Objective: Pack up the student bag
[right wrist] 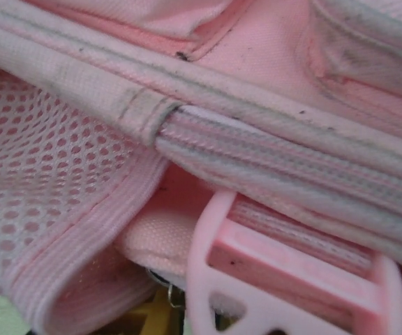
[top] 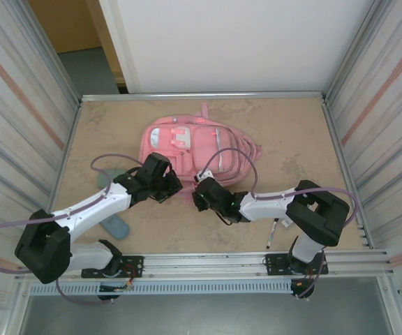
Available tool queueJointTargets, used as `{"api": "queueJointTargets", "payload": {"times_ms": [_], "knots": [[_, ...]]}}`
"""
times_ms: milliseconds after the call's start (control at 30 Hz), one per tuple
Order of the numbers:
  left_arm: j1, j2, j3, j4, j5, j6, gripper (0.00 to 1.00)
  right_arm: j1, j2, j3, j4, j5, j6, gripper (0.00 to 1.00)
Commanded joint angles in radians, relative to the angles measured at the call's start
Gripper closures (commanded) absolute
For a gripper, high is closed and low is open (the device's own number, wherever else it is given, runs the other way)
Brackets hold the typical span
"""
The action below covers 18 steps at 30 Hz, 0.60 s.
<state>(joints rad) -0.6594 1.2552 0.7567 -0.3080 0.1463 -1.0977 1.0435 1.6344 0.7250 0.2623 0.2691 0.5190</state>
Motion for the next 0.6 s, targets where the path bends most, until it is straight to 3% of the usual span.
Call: {"api": "queueJointTargets", "payload": {"times_ms": [0, 233, 367, 567], "knots": [[0.005, -0.074, -0.012, 0.055, 0.008, -0.008, 1.00, 0.009, -0.012, 0.025, 0.022, 0.063, 0.019, 1.00], [0.106, -0.115, -0.040, 0.009, -0.001, 0.049, 1.00, -0.063, -0.142, -0.060, -0.103, -0.011, 0.063, 1.00], [0.217, -0.115, -0.053, -0.010, 0.072, 0.102, 1.00, -0.164, -0.216, -0.105, -0.191, -0.087, 0.055, 1.00], [0.305, -0.068, -0.035, -0.033, 0.132, 0.199, 1.00, -0.323, -0.348, -0.194, -0.260, -0.140, 0.038, 1.00]]}}
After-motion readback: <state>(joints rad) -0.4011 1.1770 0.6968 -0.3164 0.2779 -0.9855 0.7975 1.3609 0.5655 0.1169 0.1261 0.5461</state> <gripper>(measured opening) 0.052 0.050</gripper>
